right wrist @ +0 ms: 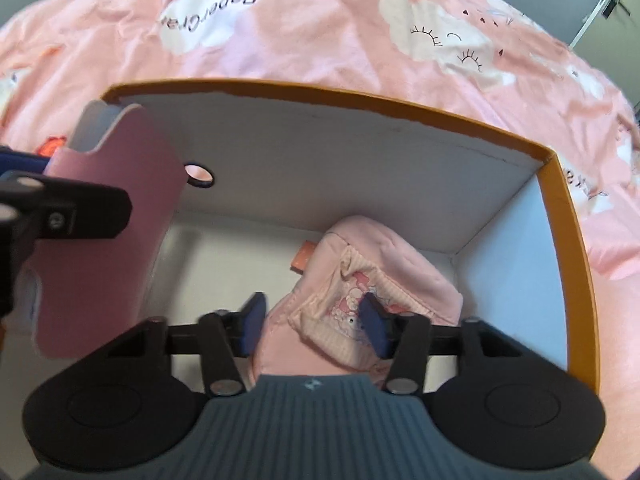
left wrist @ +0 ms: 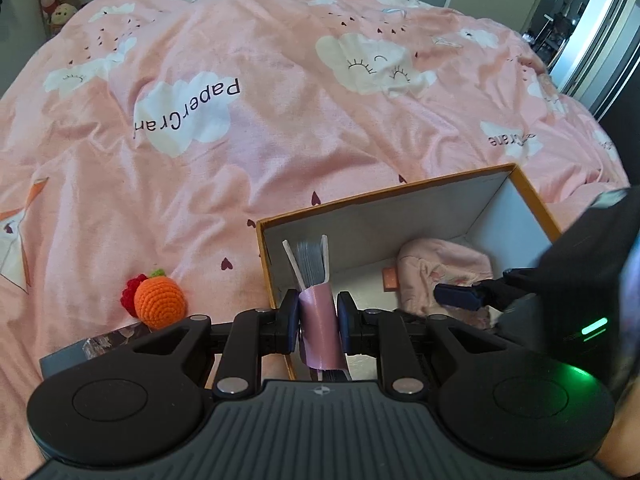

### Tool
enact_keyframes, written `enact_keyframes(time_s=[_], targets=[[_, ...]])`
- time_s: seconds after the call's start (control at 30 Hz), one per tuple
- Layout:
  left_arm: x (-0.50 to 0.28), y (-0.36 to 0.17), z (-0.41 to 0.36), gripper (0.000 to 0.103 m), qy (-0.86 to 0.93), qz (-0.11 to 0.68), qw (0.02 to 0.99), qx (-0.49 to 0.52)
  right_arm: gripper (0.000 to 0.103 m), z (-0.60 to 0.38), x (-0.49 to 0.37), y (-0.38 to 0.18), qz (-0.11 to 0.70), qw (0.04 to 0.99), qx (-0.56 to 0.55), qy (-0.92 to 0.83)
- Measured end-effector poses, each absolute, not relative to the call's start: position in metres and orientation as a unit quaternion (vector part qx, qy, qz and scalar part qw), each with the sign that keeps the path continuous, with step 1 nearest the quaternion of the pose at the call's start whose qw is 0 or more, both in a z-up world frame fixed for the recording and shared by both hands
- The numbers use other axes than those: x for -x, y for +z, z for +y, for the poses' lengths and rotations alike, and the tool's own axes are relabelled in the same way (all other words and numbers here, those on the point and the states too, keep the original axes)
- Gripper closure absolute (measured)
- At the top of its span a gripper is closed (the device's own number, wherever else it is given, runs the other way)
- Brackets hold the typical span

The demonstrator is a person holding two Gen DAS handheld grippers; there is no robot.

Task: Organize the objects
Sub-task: 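Lower the backpack into the box with the right tool while the left tool lowers the pencil case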

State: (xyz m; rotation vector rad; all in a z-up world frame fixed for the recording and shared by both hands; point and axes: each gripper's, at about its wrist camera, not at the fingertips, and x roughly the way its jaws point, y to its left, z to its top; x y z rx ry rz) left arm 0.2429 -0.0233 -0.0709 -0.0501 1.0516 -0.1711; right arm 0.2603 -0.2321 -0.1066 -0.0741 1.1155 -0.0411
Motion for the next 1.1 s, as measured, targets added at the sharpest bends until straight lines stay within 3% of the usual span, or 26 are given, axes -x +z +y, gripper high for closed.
enact_keyframes(time_s=[0.27, 0.47, 0.9, 1.1], targets=[[-0.247, -0.071, -0.030, 0.078, -0.059, 0.513, 0.856, -0.003, 0.077, -0.267, -0.252, -0.072, 0.486, 0.859, -0.118, 0.109], [-0.247, -0.070, -0.019, 0.076, -0.069, 0.515, 0.854, 0.033, 0.077, -0.285, -0.253, -0.081, 0.469, 0.837, -0.227, 0.165], [-0.249, -0.068, -0.007, 0.072, -0.094, 0.520, 0.845, 0.079, 0.077, -0.283, -0.262, -0.092, 0.462, 0.824, -0.243, 0.222], [-0.232, -0.048, 0.005, 0.067, -0.096, 0.479, 0.867, 0.098, 0.077, -0.267, -0.267, -0.093, 0.466, 0.823, -0.189, 0.263]])
